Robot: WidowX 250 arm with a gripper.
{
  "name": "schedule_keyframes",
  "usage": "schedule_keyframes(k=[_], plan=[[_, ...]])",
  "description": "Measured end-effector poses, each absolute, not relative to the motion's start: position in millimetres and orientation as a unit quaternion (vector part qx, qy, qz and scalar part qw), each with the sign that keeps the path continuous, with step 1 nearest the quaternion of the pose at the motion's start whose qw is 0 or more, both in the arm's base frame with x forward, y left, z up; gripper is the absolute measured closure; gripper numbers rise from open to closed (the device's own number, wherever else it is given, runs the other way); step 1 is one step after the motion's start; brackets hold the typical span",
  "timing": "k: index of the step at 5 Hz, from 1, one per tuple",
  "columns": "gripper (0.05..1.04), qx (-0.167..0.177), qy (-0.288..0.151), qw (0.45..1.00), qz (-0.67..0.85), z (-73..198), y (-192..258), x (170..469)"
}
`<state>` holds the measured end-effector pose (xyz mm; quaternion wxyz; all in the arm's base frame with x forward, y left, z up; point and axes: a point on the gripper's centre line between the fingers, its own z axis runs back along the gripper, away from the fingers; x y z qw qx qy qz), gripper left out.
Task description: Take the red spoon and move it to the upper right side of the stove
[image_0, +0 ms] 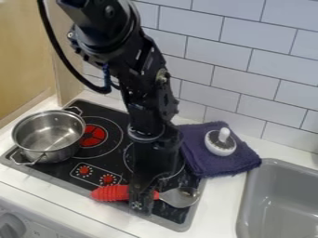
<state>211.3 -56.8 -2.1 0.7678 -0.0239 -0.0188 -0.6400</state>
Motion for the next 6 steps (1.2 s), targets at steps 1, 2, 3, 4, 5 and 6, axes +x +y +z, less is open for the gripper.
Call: schedule_keyframes(k=[1,2,3,4,5,6], plan=[[0.641,-0.025,-0.018,0.772,-0.635,-2.2,-56.6,207.9],[0.759,-0.022,-0.008,0.758,-0.651,-2.3,-60.4,204.0],[0.765,-0.025,0.005,0.755,-0.656,-1.6,-58.7,200.2],[0.765,-0.02,0.022,0.735,-0.677,4.5,-61.0,192.7],[0.765,-0.005,0.039,0.721,-0.692,22.3,-61.1,194.9],[0.765,-0.003,0.048,0.717,-0.696,36.6,-63.2,206.1]])
